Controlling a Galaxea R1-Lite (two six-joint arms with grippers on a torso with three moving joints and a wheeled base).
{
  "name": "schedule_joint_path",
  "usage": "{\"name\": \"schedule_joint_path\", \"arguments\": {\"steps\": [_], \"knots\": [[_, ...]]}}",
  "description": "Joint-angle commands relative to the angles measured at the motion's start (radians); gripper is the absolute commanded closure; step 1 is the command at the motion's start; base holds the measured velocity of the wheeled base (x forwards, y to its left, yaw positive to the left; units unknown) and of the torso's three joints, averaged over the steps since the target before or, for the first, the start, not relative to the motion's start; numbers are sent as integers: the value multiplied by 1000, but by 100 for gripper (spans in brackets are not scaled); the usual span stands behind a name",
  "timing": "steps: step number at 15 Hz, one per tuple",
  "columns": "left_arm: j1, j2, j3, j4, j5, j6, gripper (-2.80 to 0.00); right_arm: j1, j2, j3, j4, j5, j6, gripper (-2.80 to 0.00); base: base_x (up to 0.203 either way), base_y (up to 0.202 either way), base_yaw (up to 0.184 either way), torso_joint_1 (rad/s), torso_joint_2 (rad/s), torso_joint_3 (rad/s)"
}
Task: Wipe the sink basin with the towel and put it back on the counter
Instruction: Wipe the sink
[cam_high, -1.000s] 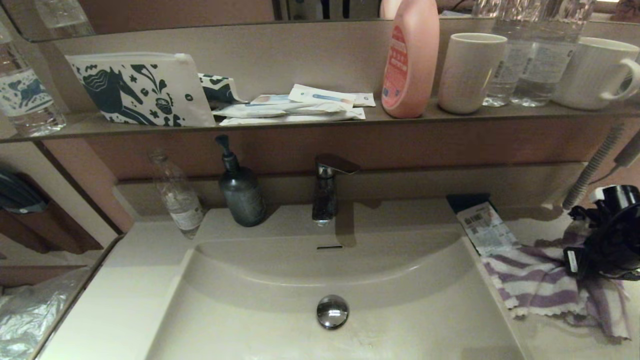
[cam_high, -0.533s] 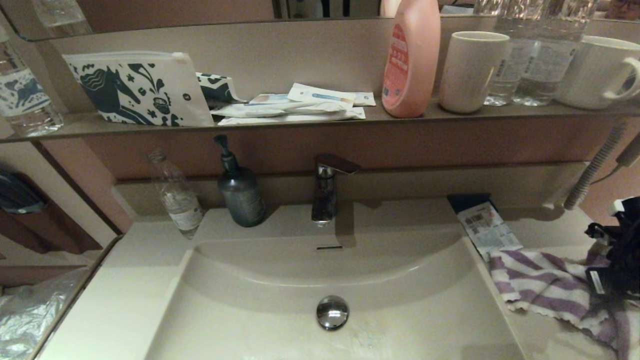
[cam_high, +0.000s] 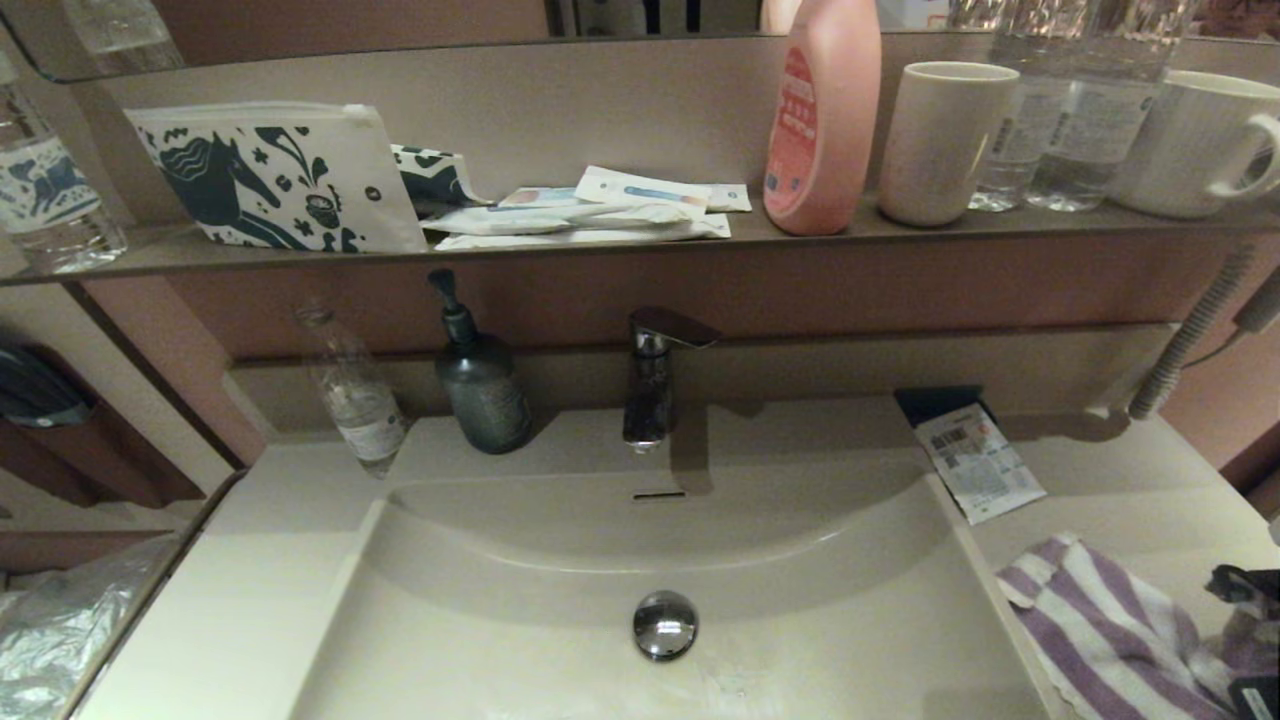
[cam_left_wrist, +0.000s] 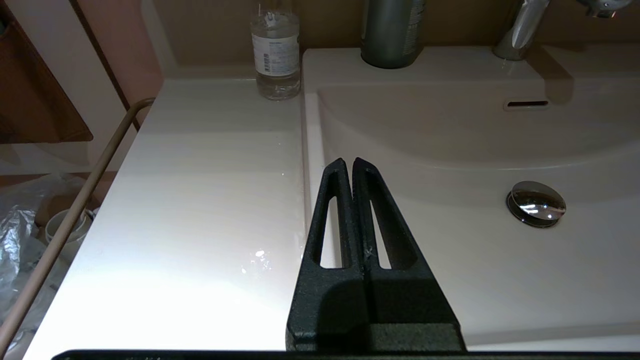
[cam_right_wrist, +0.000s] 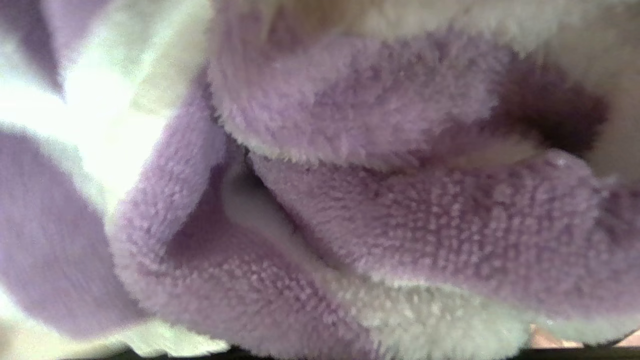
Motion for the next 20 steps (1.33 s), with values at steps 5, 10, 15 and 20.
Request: {"name": "schedule_joint_path", "arguments": {"steps": [5, 10, 15, 20], "knots": [[0, 1, 0, 0, 0, 0, 0, 3, -176, 107, -6, 80, -41, 0, 0, 0, 0, 0, 0, 0], [0, 1, 0, 0, 0, 0, 0, 106, -30, 76, -191, 102, 113, 0, 0, 0, 0, 0, 0, 0], [0, 1, 0, 0, 0, 0, 0, 244, 225, -92, -264, 66, 272, 0, 0, 0, 0, 0, 0, 0], [0, 1, 0, 0, 0, 0, 0, 328, 411, -332, -291, -4, 346, 0, 0, 0, 0, 0, 0, 0]]}}
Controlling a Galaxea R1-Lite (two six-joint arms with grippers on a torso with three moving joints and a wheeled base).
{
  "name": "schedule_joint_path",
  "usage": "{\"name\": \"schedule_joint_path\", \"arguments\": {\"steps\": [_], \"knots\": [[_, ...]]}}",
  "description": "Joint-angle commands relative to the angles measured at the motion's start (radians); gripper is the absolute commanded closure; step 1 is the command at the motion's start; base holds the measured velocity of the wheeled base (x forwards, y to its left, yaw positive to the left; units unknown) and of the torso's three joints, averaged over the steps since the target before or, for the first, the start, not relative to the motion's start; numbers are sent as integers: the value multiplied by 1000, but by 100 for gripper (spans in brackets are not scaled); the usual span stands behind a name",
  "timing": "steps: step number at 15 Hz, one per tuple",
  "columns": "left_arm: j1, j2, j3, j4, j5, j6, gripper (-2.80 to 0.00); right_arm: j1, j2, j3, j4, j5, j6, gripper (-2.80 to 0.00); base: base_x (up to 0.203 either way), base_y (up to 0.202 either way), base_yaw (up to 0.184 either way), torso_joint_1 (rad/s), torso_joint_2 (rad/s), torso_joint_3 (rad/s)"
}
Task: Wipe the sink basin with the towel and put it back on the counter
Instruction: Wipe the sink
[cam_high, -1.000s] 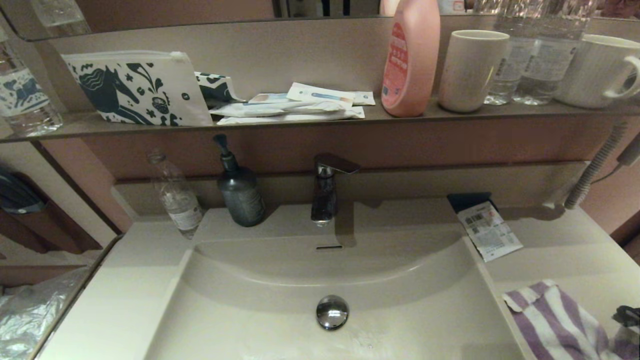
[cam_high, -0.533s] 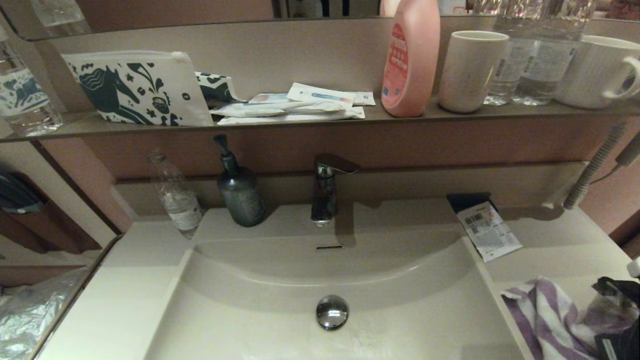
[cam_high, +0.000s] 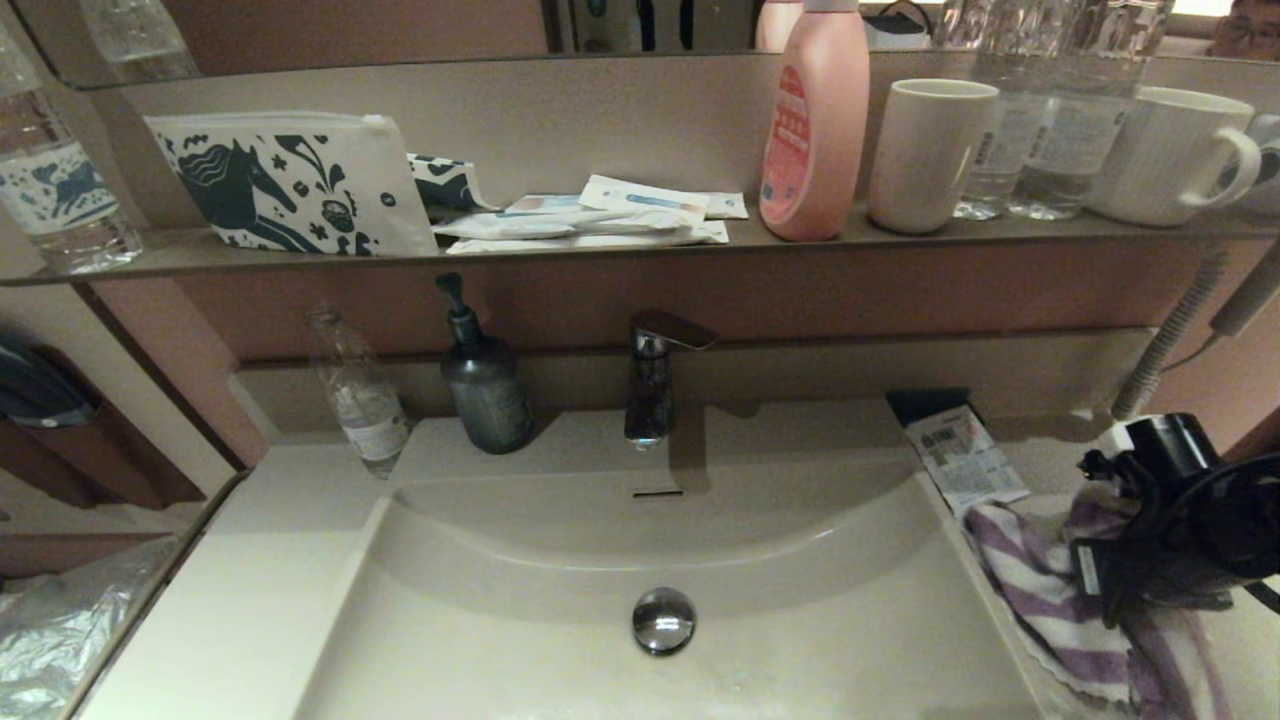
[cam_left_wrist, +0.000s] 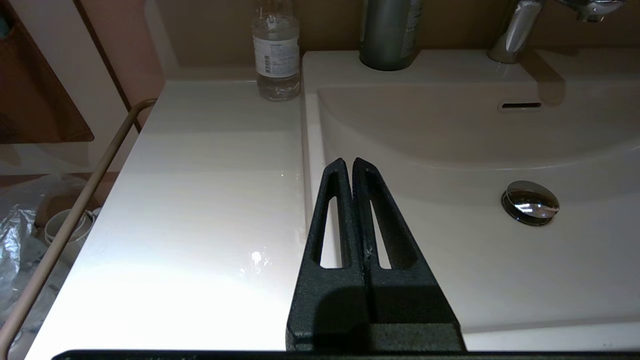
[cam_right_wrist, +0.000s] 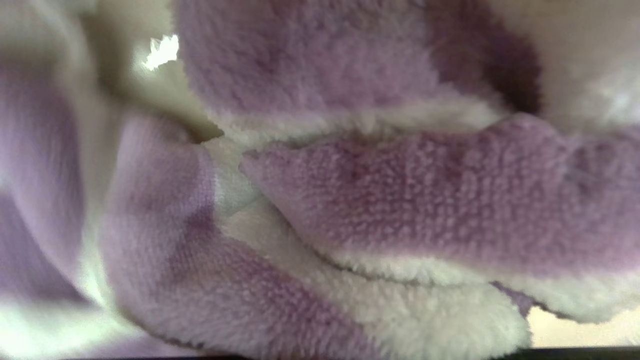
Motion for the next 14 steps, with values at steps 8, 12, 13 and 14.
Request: {"name": "schedule_joint_path", "arguments": {"steps": [8, 12, 13, 14], "knots": [[0, 1, 0, -1, 0, 0, 0, 23, 239, -342, 8, -33, 38, 0, 0, 0, 0, 0, 0, 0], [0, 1, 0, -1, 0, 0, 0, 25, 231, -371, 27, -34, 67, 0, 0, 0, 0, 0, 0, 0], [0, 1, 0, -1, 0, 0, 0, 24, 211, -365, 59, -34, 68, 0, 0, 0, 0, 0, 0, 0], [0, 1, 0, -1, 0, 0, 0, 23, 189, -355, 103, -34, 68, 0, 0, 0, 0, 0, 0, 0]]}}
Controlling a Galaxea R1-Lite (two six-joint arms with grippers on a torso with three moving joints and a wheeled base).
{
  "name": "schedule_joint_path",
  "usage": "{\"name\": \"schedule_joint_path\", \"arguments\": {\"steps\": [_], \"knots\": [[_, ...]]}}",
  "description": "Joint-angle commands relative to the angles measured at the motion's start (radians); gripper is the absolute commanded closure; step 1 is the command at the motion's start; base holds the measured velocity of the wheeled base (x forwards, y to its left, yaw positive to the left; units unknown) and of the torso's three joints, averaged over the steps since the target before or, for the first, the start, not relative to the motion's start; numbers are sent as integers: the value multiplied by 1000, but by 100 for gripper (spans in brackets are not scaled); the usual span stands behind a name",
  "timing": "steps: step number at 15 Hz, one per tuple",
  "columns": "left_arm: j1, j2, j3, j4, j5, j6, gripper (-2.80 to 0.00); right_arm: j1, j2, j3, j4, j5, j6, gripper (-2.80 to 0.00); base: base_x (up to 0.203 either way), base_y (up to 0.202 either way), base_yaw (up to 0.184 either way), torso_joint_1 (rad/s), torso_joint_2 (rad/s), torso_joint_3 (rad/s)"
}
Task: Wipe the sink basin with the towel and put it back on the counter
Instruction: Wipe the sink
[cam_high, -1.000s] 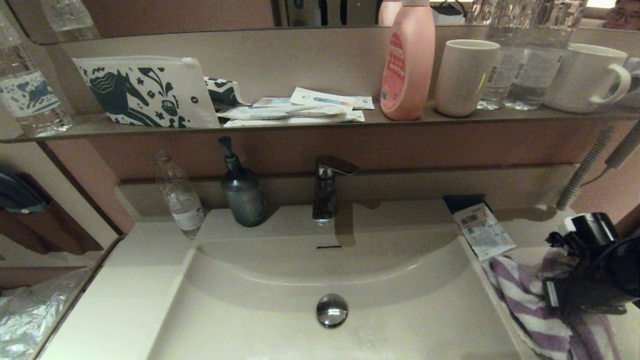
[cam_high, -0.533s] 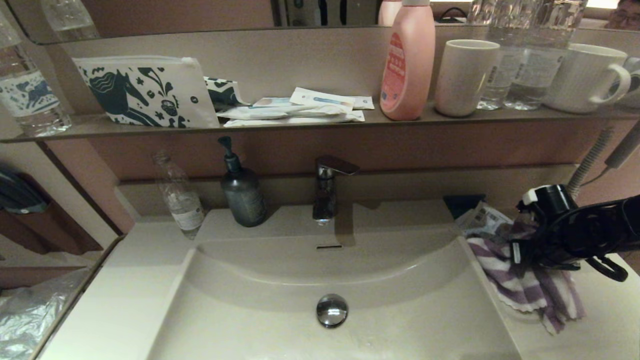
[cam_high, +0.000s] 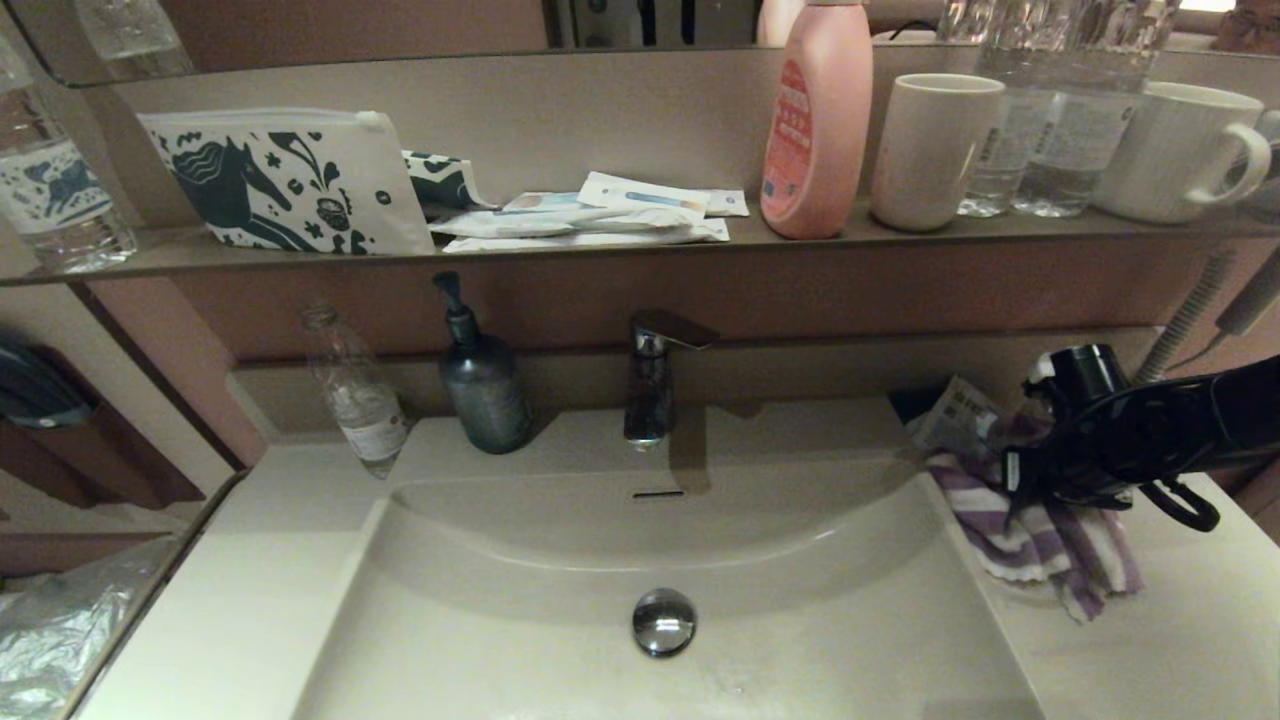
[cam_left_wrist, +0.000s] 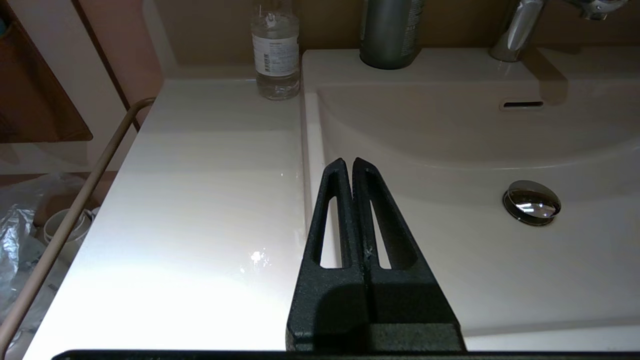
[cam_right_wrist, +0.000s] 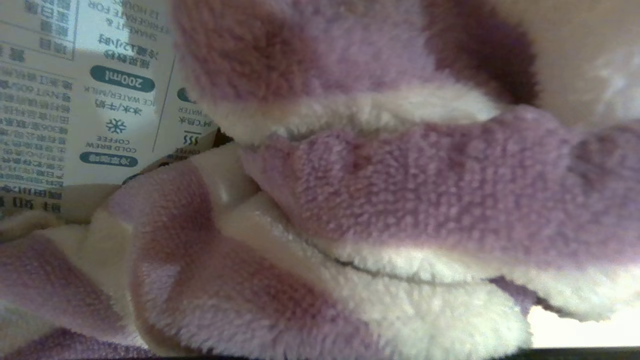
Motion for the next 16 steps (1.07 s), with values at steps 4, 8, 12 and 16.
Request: {"name": "schedule_joint_path", "arguments": {"steps": [4, 8, 12, 16], "knots": [[0, 1, 0, -1, 0, 0, 0, -1, -148, 167, 137, 3, -6, 0, 0, 0, 0, 0, 0, 0], [0, 1, 0, -1, 0, 0, 0, -15, -349, 332, 147, 4, -53, 0, 0, 0, 0, 0, 0, 0], [0, 1, 0, -1, 1, 0, 0, -48, -538, 424, 242, 20, -90, 0, 0, 0, 0, 0, 0, 0], [0, 1, 0, -1, 0, 0, 0, -63, -603, 509, 360, 203, -100, 0, 0, 0, 0, 0, 0, 0]]}}
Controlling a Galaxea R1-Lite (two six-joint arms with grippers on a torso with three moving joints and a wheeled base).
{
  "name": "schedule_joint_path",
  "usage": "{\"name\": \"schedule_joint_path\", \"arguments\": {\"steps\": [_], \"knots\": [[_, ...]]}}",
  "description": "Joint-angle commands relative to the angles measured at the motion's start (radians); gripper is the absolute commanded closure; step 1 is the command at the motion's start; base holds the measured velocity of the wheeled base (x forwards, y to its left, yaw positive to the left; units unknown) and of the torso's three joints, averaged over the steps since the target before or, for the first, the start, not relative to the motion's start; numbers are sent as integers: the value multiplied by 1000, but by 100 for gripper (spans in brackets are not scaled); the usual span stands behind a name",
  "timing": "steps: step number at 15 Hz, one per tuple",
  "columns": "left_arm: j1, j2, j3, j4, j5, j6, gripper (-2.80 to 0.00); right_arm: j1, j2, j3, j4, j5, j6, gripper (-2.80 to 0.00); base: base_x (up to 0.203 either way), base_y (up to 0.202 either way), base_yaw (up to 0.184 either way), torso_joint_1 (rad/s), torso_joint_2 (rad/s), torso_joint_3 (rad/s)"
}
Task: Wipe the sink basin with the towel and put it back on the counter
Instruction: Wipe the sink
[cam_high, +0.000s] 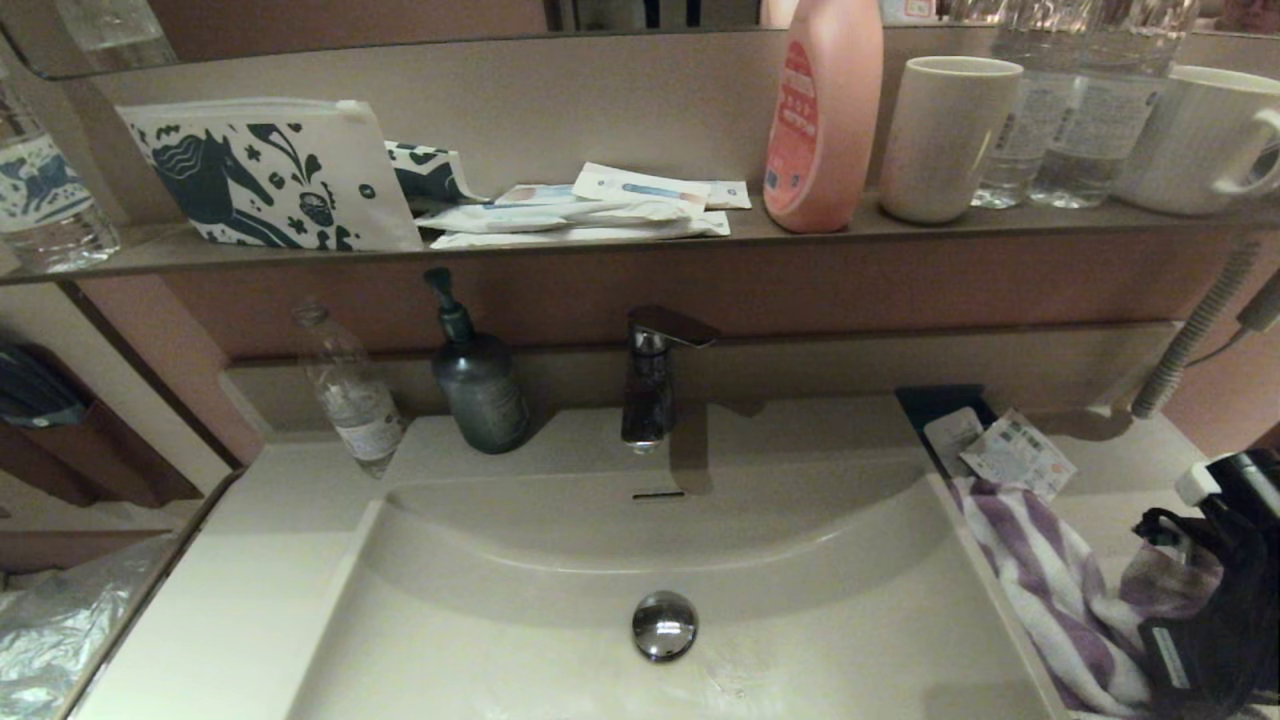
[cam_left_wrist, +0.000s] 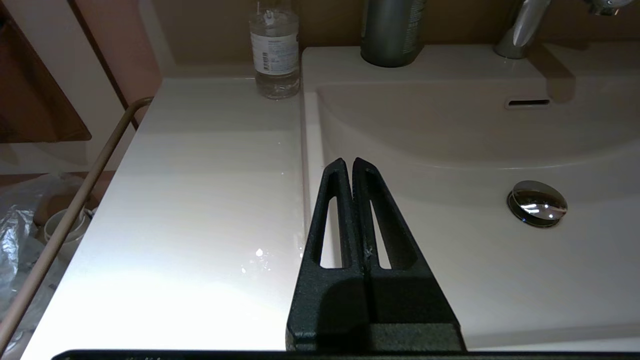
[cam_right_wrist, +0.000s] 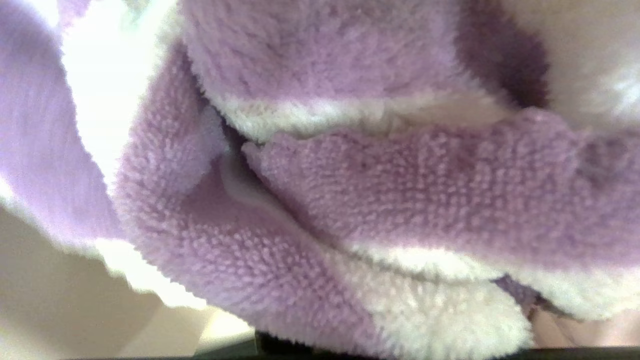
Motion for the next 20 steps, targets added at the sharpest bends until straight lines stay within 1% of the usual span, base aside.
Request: {"name": "schedule_joint_path", "arguments": {"steps": [1, 2, 4, 5, 7, 9, 13, 14, 15, 18, 20], "knots": [[0, 1, 0, 0, 0, 0, 0, -5, -69, 23, 76, 145, 3, 0, 0, 0, 0, 0, 0, 0], [0, 1, 0, 0, 0, 0, 0, -9, -71, 25, 105, 226, 5, 0, 0, 0, 0, 0, 0, 0], [0, 1, 0, 0, 0, 0, 0, -25, -70, 39, 122, 369, 3, 0, 0, 0, 0, 0, 0, 0], [0, 1, 0, 0, 0, 0, 0, -30, -67, 53, 123, 418, -2, 0, 0, 0, 0, 0, 0, 0], [0, 1, 0, 0, 1, 0, 0, -33, -53, 89, 120, 454, -37, 0, 0, 0, 0, 0, 0, 0], [0, 1, 0, 0, 0, 0, 0, -64, -51, 129, 118, 497, -97, 0, 0, 0, 0, 0, 0, 0], [0, 1, 0, 0, 0, 0, 0, -202, 20, 191, 118, 516, -379, 0, 0, 0, 0, 0, 0, 0], [0, 1, 0, 0, 1, 0, 0, -214, 51, 203, 114, 517, -410, 0, 0, 0, 0, 0, 0, 0], [0, 1, 0, 0, 1, 0, 0, -217, 69, 218, 89, 526, -421, 0, 0, 0, 0, 0, 0, 0], [0, 1, 0, 0, 0, 0, 0, -215, 74, 289, -63, 650, -435, 0, 0, 0, 0, 0, 0, 0], [0, 1, 0, 0, 0, 0, 0, -198, 68, 303, -86, 695, -447, 0, 0, 0, 0, 0, 0, 0]]}}
